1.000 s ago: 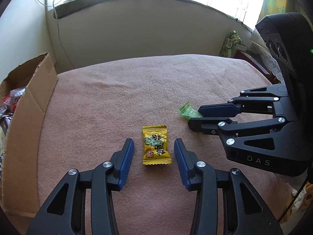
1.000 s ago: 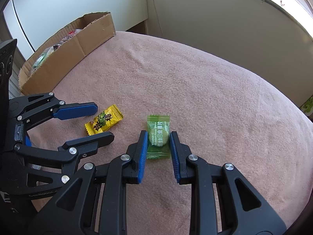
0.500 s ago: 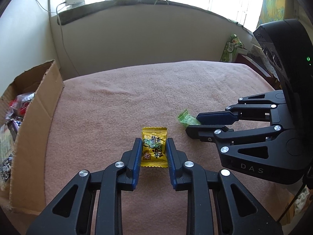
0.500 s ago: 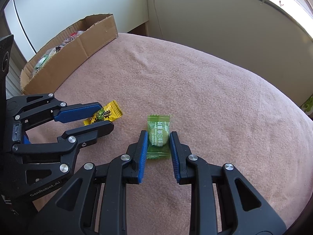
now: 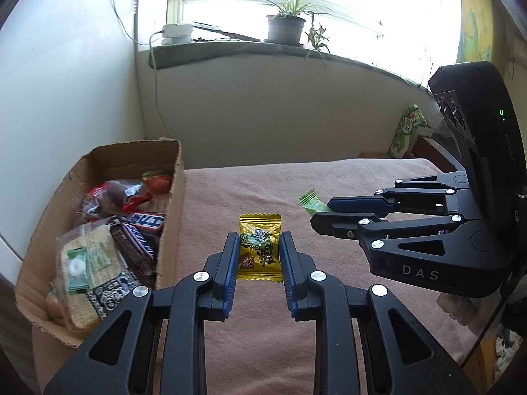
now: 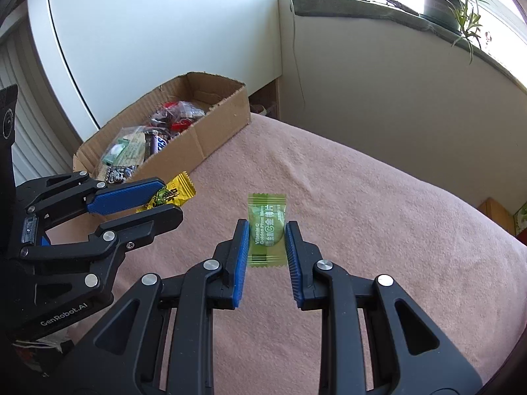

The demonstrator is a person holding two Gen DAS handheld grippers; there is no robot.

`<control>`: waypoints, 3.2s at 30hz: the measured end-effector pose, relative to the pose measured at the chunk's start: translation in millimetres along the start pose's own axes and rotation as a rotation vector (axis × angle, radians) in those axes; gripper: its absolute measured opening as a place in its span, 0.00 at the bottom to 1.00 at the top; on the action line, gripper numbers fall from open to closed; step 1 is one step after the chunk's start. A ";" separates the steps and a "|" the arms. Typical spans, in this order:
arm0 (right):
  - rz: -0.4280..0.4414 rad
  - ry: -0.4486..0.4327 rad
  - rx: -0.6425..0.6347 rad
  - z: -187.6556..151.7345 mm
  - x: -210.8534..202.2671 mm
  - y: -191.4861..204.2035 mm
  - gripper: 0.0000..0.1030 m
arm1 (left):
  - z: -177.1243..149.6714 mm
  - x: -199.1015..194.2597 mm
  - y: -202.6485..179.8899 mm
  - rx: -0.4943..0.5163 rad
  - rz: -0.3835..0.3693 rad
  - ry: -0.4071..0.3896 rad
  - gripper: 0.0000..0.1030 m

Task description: Organize snacks

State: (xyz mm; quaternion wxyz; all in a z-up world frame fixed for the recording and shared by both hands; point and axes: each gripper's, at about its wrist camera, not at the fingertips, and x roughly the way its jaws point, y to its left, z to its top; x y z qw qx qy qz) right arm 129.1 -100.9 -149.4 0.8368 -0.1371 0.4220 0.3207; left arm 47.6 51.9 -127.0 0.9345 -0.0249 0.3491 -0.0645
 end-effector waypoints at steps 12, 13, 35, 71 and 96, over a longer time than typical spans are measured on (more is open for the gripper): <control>0.123 -0.045 -0.098 56.2 29.7 84.0 0.23 | -4.2 -34.2 91.2 -0.138 0.136 -0.046 0.22; 0.130 -0.043 -0.103 58.2 32.3 88.3 0.23 | -5.1 -35.1 94.5 -0.145 0.143 -0.045 0.22; 0.165 -0.039 -0.141 75.4 56.4 122.1 0.47 | -12.5 -49.7 130.0 -0.209 0.193 -0.057 0.34; 0.035 -0.186 -0.093 13.2 -44.7 103.6 0.96 | -32.2 -125.9 78.3 -0.222 0.283 -0.150 0.79; 0.011 -0.186 -0.096 -0.4 -50.7 98.4 0.96 | -35.4 -129.7 63.4 -0.187 0.296 -0.176 0.79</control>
